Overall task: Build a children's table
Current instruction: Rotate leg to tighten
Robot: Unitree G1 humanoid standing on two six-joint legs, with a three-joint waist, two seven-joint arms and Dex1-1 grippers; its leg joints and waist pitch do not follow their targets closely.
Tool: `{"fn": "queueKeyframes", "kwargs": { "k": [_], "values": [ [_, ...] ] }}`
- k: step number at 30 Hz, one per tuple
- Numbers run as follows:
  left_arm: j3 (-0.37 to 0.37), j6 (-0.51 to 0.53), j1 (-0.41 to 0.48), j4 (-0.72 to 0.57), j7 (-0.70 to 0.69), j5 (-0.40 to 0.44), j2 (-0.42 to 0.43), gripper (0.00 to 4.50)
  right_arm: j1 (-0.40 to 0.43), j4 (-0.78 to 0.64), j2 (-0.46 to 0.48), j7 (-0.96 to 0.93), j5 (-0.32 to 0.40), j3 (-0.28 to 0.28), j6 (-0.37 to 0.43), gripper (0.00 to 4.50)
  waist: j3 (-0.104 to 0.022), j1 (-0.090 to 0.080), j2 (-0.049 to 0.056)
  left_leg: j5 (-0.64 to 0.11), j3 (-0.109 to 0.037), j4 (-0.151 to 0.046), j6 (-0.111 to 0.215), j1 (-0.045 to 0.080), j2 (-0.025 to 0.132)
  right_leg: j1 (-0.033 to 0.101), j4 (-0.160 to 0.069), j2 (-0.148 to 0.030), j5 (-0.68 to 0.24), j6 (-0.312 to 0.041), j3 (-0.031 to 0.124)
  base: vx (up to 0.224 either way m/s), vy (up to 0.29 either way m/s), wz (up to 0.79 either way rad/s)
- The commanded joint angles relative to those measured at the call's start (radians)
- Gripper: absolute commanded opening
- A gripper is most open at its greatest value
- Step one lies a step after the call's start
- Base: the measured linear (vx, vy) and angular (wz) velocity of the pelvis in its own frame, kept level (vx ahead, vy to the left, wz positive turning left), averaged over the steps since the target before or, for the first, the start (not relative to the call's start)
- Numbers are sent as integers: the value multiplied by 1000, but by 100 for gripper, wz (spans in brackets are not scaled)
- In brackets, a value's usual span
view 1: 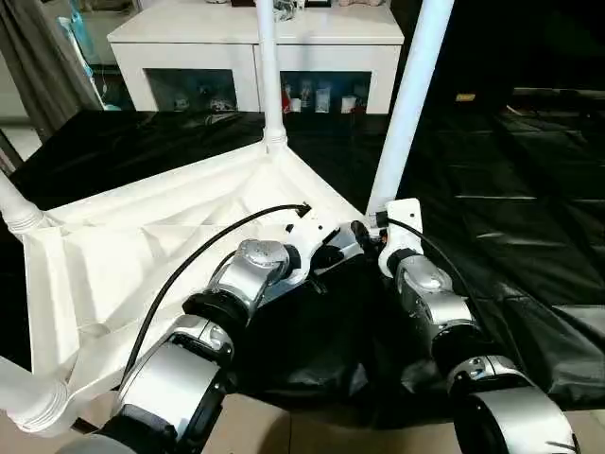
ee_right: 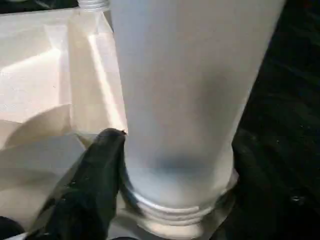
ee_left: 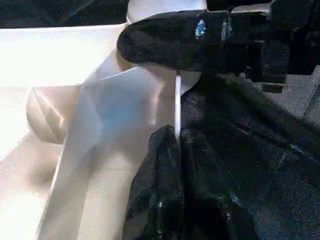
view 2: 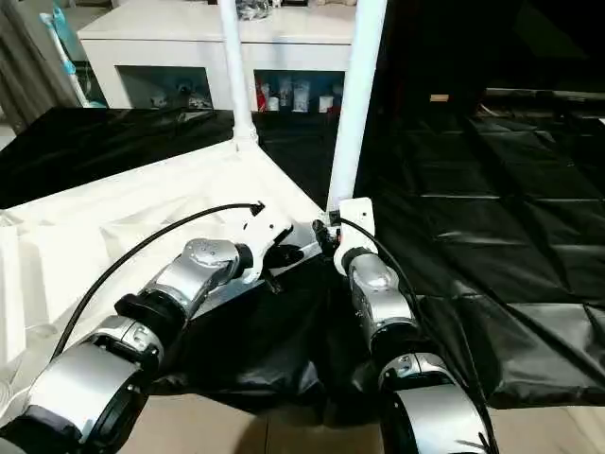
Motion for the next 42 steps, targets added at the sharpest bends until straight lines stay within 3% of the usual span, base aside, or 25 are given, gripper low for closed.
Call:
{"fn": "queueKeyframes", "kwargs": {
  "k": [1, 6, 13, 17, 19, 22, 25, 34, 40, 42],
  "values": [
    [-7, 26, 21, 69, 33, 35, 20, 0, -1, 24, 22, 43, 8, 13, -4, 361, -46, -1, -9, -288, -14, -82, 49, -5, 12, 40, -92, -49, -394, -163, 29, 0, 0, 0],
    [-8, 24, 29, 73, -1, 39, 39, 0, 10, -11, -23, 101, -20, 38, -40, 417, -45, -8, -11, -306, -14, -81, 48, -3, 12, 35, -99, -49, -430, -154, 28, 0, 0, 0],
    [-29, -29, 66, 53, -154, 33, 94, 0, 78, -138, -179, 402, -66, 135, -150, 446, -51, -11, -17, -227, -11, -73, 92, -14, 12, 49, -84, -48, -279, -197, 29, 0, 0, 0],
    [-87, -123, 121, -25, -353, 43, 154, 0, 108, -211, -252, 584, 12, 112, -155, 446, -54, -10, -15, -180, -8, -67, 131, -15, 13, 52, -74, -46, -190, -241, 29, 13, -5, 0],
    [-106, -137, 148, -74, -434, 37, 183, 0, 134, -262, -280, 694, 53, 115, -129, 446, -55, -1, -13, -174, -7, -65, 149, -12, 19, 53, -69, -45, -149, -263, 29, 0, 0, 0],
    [-131, -159, 183, -139, -504, 41, 225, 0, 167, -309, -314, 795, 84, 133, -111, 446, -56, 9, -7, -167, -5, -66, 146, -7, 25, 50, -62, -44, -118, -280, 28, 0, 0, 0],
    [-146, -172, 217, -201, -553, 42, 264, 0, 189, -325, -328, 857, 94, 151, -102, 446, -54, 13, -8, -194, -6, -71, 122, -6, 29, 48, -60, -44, -126, -284, 29, 0, 0, 0],
    [-132, -148, 259, -298, -584, 23, 299, 0, 202, -340, -311, 890, 73, 181, -85, 446, -50, 11, -16, -220, -4, -76, 84, -4, 27, 45, -67, -48, -215, -246, 35, 0, 0, 0],
    [-133, -122, 272, -343, -588, 18, 297, 0, 193, -332, -305, 897, 89, 174, -66, 446, -53, 12, -16, -175, -3, -71, 94, -5, 26, 46, -60, -46, -152, -255, 35, 0, 0, 0],
    [-135, -115, 277, -355, -589, 16, 296, 0, 193, -331, -307, 901, 91, 172, -64, 420, -54, 12, -18, -162, -2, -70, 101, -6, 26, 47, -56, -45, -123, -263, 35, 0, 0, 0]
  ]
}}
